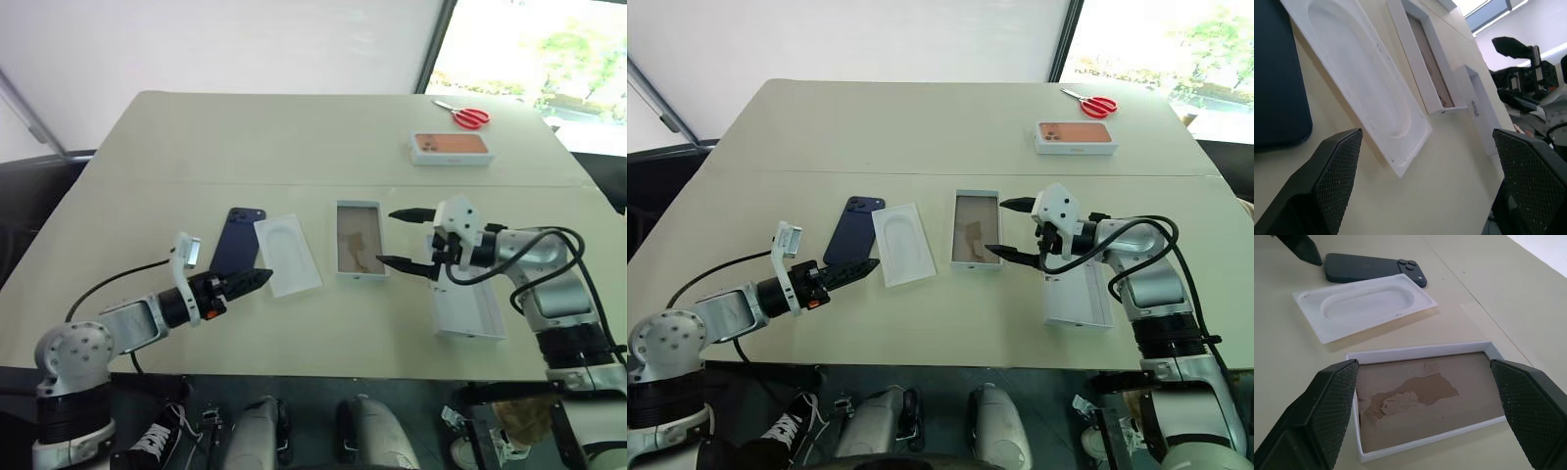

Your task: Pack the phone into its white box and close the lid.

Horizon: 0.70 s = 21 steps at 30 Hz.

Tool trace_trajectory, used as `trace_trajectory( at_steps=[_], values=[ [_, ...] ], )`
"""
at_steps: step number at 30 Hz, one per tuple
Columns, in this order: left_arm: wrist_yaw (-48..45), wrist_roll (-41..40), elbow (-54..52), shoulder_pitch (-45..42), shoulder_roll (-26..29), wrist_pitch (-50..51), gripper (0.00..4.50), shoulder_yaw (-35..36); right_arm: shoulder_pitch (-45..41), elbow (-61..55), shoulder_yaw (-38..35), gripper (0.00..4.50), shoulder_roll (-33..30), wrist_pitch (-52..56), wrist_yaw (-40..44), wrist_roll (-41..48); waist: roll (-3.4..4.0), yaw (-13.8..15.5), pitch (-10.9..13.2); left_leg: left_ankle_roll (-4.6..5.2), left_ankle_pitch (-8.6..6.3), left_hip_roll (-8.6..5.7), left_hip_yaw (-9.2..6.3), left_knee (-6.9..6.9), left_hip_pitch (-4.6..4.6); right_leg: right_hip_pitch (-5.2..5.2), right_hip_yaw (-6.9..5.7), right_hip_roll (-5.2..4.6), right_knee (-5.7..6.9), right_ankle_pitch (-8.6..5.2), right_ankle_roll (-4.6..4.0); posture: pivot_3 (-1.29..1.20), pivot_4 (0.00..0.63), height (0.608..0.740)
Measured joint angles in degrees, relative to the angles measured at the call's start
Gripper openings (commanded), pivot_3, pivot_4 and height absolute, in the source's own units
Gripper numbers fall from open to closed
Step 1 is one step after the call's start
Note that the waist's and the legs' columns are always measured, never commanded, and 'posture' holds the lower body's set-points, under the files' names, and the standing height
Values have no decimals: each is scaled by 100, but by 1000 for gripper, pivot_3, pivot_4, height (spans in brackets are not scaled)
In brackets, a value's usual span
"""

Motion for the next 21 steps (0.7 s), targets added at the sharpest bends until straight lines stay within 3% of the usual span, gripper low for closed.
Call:
trace_trajectory(
  at_steps=[5,10,21],
  values=[
    [333,192,167,36,-30,-30,4476,-29,56,9,-5,4500,0,-44,-65,-30,-1,13,1,0,0,0,0,0,-1,1,0,0,-2,-1,-1,0,150,740],
    [553,89,598,-182,-569,-34,4476,-28,55,29,2,4500,60,-120,-181,-42,-3,20,0,1,0,0,-2,2,-1,2,0,0,-3,-1,-1,0,150,740],
    [799,87,809,-364,-1004,-160,4476,-49,-57,258,1,4500,61,-343,-247,-248,-4,25,0,1,-1,-1,-3,3,0,6,0,0,-3,-1,-1,0,150,740]
  ],
)
